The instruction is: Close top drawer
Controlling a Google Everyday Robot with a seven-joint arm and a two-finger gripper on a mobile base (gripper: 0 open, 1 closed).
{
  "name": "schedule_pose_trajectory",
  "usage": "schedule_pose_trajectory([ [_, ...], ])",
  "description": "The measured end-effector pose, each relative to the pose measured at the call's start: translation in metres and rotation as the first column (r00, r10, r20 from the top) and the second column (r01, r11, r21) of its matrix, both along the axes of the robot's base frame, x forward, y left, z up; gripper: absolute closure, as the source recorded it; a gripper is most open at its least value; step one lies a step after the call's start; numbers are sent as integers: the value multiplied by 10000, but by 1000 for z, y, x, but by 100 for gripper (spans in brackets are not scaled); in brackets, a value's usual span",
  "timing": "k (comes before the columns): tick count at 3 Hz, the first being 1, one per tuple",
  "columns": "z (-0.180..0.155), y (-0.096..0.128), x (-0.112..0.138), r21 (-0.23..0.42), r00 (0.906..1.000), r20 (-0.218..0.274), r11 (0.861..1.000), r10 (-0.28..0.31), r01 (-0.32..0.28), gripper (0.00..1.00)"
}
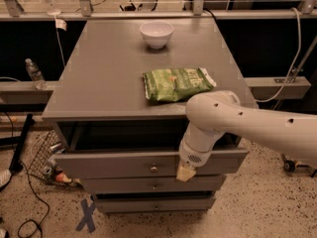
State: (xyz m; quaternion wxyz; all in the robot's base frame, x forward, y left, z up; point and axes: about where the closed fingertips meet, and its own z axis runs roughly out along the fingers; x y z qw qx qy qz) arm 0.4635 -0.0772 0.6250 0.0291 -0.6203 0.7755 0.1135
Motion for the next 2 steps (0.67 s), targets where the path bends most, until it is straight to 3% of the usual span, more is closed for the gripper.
schedule_pose_trajectory([
  [2,7,15,33,94,9968,565,9983,565,-571,100],
])
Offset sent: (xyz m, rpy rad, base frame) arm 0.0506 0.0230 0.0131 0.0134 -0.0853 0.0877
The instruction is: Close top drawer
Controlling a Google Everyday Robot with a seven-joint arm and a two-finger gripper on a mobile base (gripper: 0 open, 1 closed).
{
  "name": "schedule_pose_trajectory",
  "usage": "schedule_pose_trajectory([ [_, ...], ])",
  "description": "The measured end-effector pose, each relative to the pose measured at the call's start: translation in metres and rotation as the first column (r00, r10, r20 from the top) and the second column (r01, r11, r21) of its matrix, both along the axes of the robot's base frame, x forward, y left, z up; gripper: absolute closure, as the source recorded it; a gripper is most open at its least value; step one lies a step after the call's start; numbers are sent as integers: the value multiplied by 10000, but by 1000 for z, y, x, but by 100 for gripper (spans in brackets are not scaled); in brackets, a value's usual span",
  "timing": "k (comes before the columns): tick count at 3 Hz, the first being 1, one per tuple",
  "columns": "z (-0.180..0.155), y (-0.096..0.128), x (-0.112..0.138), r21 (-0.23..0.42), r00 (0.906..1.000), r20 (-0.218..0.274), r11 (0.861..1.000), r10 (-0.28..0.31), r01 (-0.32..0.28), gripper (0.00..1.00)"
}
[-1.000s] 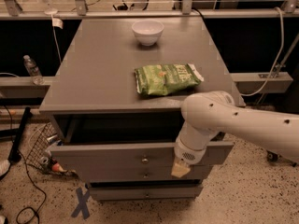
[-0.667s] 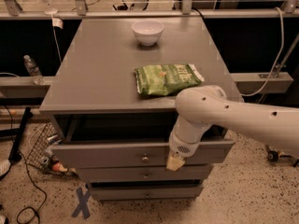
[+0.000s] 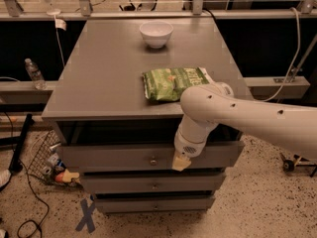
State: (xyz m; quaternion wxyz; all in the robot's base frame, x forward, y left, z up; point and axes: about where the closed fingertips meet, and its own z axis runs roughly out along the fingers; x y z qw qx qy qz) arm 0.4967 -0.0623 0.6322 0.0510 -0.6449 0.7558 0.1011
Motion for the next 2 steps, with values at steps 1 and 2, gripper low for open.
schedule_pose_trajectory([
  [1,1,-1,0,11,10000,67,10000,-47,47,100],
  [2,0,-31,-19,-54,9951,22,9951,-985,985,100],
])
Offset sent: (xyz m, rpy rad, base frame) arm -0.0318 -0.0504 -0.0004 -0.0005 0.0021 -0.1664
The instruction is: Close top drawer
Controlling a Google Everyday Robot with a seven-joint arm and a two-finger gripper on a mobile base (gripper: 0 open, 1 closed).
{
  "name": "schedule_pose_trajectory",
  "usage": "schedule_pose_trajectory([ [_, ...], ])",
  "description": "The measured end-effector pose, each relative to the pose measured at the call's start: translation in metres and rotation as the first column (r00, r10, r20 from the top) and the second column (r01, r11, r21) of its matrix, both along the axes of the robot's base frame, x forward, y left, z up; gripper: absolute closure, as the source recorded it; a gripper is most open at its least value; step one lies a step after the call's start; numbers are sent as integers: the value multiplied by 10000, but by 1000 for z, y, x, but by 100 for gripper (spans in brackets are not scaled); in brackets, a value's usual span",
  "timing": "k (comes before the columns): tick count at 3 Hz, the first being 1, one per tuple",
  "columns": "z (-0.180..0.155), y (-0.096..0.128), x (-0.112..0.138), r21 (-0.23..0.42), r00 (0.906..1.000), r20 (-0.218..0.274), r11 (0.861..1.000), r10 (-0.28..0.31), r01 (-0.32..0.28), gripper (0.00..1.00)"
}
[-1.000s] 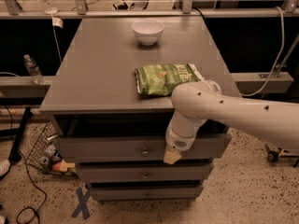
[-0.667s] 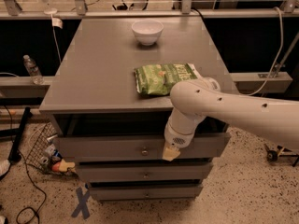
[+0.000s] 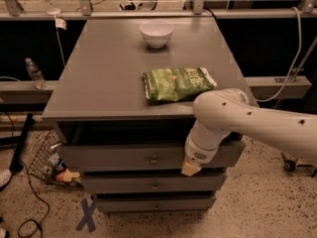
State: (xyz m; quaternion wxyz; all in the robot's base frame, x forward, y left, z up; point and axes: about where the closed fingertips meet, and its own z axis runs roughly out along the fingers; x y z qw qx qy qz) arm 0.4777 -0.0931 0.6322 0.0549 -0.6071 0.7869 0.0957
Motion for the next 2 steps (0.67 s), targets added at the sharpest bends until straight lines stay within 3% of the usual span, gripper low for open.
schedule_pose_trajectory([
  [1,3,-24,-14,-176,9972,27,9970,-750,750,100],
  [2,8,-49,-24,-382,9881,186,9874,-1529,1535,100],
])
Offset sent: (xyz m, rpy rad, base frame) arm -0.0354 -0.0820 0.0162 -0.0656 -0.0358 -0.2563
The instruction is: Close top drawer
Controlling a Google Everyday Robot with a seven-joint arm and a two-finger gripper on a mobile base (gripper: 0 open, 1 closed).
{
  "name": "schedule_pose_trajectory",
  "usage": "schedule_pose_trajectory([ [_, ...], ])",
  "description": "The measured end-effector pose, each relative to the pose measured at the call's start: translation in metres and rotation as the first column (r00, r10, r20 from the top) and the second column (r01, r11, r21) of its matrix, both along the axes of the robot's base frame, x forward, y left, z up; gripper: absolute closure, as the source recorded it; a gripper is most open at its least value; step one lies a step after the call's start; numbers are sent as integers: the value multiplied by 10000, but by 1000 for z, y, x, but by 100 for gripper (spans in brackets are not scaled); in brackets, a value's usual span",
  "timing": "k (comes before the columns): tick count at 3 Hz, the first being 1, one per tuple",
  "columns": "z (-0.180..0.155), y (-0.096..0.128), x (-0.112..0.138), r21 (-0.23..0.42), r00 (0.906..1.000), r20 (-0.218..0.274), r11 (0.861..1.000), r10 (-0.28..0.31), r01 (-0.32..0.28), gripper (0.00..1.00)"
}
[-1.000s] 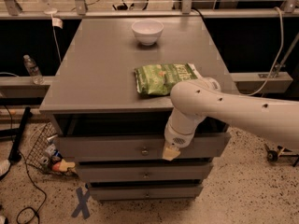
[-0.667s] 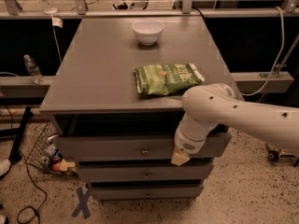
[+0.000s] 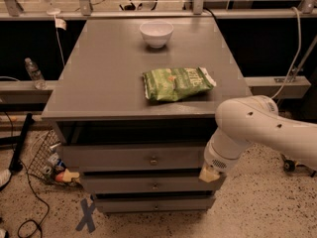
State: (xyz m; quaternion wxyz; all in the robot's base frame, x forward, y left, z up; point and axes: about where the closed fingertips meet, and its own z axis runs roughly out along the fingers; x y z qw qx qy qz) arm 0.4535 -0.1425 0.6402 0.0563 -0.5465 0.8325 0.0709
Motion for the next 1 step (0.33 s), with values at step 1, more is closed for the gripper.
schedule_pose_trajectory([
  [1,6,-29,-6,-33,9974,135,9975,-706,707,100],
])
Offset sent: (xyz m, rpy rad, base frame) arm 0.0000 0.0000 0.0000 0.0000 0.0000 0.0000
